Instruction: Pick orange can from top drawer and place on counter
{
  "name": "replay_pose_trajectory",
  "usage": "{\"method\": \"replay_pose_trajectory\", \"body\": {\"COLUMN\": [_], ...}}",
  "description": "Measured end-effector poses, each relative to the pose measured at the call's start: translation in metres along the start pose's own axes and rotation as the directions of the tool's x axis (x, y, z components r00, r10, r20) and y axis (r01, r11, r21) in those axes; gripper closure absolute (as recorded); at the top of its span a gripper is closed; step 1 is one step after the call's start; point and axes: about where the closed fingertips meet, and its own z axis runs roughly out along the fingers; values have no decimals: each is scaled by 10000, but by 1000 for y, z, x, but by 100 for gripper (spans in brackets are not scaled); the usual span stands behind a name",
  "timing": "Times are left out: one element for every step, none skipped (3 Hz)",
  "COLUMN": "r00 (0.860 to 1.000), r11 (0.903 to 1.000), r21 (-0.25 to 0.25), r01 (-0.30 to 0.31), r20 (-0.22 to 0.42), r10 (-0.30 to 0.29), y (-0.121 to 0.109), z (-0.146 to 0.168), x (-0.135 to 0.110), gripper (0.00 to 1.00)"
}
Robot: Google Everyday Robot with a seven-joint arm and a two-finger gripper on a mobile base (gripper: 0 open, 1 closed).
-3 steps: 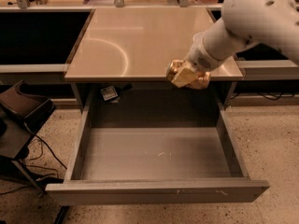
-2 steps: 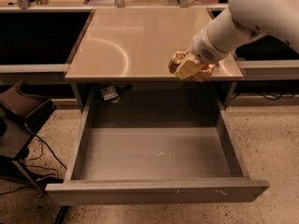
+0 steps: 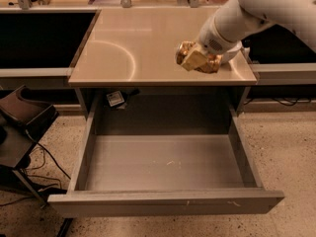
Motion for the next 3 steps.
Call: {"method": "replay_pose_trajectory", "body": {"r00": [9987, 9952, 9914], "r11": [9969, 9936, 9927], "r21": [616, 624, 137], "r01": [484, 942, 1202], "r20": [98, 197, 504], "r10": [-491, -956, -1208], "y": [-52, -84, -94], "z": [4, 21, 49], "x": [-33, -59, -72], "gripper": [100, 100, 100]}}
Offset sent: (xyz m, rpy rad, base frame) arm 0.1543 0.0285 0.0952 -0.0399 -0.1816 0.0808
